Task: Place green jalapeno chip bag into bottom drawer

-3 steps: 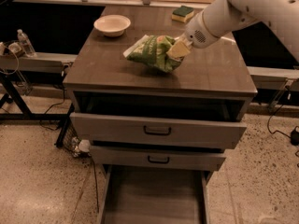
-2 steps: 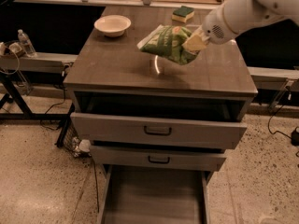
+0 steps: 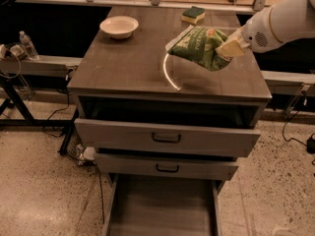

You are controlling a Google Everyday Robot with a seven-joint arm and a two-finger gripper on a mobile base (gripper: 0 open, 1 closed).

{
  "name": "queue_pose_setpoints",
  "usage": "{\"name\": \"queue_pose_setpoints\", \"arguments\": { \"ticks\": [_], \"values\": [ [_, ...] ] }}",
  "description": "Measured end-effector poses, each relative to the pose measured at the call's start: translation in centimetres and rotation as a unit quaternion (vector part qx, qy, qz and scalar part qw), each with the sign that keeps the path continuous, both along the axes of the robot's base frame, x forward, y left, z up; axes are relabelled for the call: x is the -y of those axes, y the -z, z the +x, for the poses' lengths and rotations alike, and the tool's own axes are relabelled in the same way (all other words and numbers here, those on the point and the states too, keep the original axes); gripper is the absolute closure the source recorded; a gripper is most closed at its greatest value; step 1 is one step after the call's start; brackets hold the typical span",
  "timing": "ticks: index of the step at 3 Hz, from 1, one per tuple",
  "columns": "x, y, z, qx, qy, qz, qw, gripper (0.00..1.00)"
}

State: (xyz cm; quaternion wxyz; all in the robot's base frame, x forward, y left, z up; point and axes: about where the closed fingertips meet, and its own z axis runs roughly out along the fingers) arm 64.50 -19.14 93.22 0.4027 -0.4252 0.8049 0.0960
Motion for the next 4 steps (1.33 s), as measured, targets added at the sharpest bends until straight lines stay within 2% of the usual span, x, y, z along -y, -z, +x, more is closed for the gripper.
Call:
{"name": "queue_pose_setpoints", "arguments": {
  "ticks": [1,2,3,4],
  "values": [
    [-0.2,0.8,-1.3,-0.023,-0.03,0.004,0.9993,1.0],
    [2.2,2.1,-5.6,-0.046,-0.05,0.01,0.9976,1.0],
    [5.2,4.4,-11.4,-0.075,-0.079,-0.017,0.9939,1.0],
    [8.2,7.3,-17.7,-0.113,-0.105,-0.043,0.9871,1.0]
  ]
}}
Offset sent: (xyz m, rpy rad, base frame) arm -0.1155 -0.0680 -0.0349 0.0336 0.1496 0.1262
